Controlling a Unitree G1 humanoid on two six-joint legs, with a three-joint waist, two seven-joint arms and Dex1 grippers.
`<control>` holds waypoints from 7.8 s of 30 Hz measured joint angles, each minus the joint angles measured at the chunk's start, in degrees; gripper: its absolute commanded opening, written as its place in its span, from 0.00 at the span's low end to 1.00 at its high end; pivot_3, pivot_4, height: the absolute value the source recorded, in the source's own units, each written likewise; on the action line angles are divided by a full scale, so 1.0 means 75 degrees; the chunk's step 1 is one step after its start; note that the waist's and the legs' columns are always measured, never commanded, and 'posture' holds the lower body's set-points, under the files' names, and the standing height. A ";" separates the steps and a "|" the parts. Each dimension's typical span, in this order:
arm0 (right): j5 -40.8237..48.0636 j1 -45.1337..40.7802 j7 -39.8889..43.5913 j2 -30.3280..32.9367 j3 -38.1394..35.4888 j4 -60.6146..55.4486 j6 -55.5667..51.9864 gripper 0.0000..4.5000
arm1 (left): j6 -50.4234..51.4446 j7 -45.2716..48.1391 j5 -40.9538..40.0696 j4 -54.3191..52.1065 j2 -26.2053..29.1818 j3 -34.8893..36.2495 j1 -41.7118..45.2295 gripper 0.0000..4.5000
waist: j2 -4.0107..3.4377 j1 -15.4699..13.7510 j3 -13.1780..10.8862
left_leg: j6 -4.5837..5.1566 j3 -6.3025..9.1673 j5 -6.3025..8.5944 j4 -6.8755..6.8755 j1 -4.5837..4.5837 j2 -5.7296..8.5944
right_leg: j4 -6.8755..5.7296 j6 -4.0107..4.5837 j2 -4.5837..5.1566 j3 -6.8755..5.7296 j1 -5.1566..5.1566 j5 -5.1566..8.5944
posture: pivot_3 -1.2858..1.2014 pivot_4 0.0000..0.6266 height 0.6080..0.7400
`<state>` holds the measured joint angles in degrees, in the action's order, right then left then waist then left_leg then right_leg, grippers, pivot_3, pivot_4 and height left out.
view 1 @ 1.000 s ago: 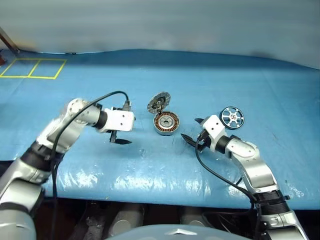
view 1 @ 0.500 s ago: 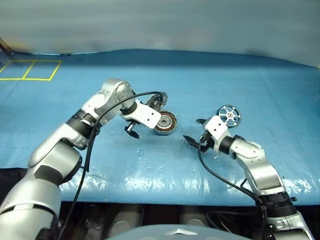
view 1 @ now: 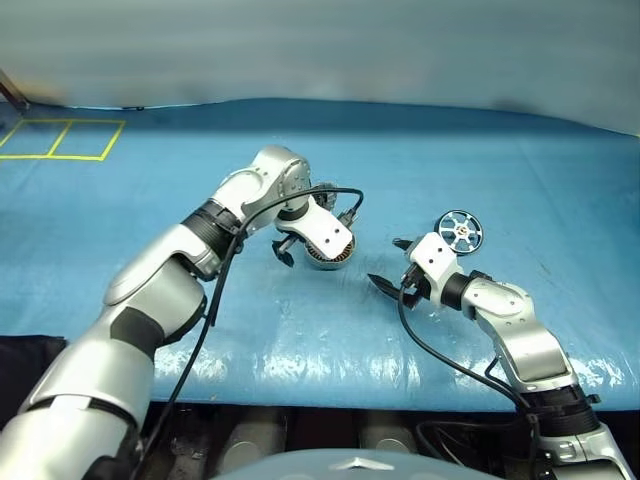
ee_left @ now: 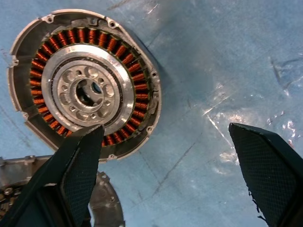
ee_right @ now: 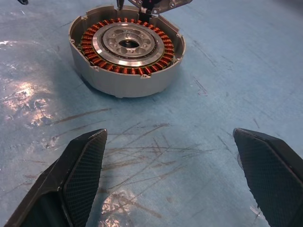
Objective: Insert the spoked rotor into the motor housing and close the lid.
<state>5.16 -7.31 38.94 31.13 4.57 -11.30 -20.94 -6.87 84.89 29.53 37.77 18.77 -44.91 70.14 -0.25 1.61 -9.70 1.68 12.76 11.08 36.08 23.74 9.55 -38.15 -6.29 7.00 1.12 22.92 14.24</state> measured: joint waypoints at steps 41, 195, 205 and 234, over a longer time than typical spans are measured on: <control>-0.0014 0.0425 -0.0286 0.0169 -0.0167 -0.0476 -0.0285 1.00 | -0.1302 -0.0634 0.0837 0.0078 -0.0450 -0.0011 -0.0886 0.53 | -0.0008 0.0050 0.0042 | 0.0015 -0.0012 0.0006 0.0070 -0.0030 -0.0005 | -0.0029 -0.0057 -0.0006 0.0006 -0.0043 0.0006 | 0.52 0.24 1.00; 0.0932 0.0538 -0.0361 -0.1422 0.0465 0.0232 -0.0339 0.47 | 0.2167 -0.5800 -0.6620 -0.7988 0.1267 0.5873 -1.1291 1.00 | 0.0009 -0.0131 0.0043 | -0.0053 -0.0275 0.0005 -0.0111 -0.0094 -0.0186 | 0.0048 0.0087 -0.0118 0.0228 0.0082 -0.0071 | 0.52 0.24 1.00; 0.0904 0.0828 -0.0213 -0.1259 0.0477 -0.0060 0.0082 0.47 | 0.1593 -0.5856 -0.6571 -0.8049 0.1071 0.5872 -1.1738 1.00 | 0.0014 -0.0138 0.0040 | -0.0062 -0.0277 0.0011 -0.0110 -0.0094 -0.0194 | 0.0048 0.0091 -0.0109 0.0227 0.0081 -0.0067 | 0.52 0.24 1.00; 0.0554 0.0224 -0.1034 -0.1392 0.0215 0.1168 0.0056 0.47 | 0.1164 -0.5862 -0.6353 -0.8028 0.1052 0.5873 -1.1673 1.00 | 0.0020 -0.0132 0.0039 | -0.0054 -0.0285 0.0008 -0.0111 -0.0098 -0.0199 | 0.0048 0.0093 -0.0123 0.0225 0.0079 -0.0067 | 0.52 0.24 1.00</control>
<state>9.32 -5.63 31.19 20.69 6.18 -2.54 -20.52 1.86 40.93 -18.12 -22.44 26.66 -0.86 -17.41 -0.10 0.62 -9.41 1.28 10.63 11.14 35.24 23.00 8.06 -37.79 -5.59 6.08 2.81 23.51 13.74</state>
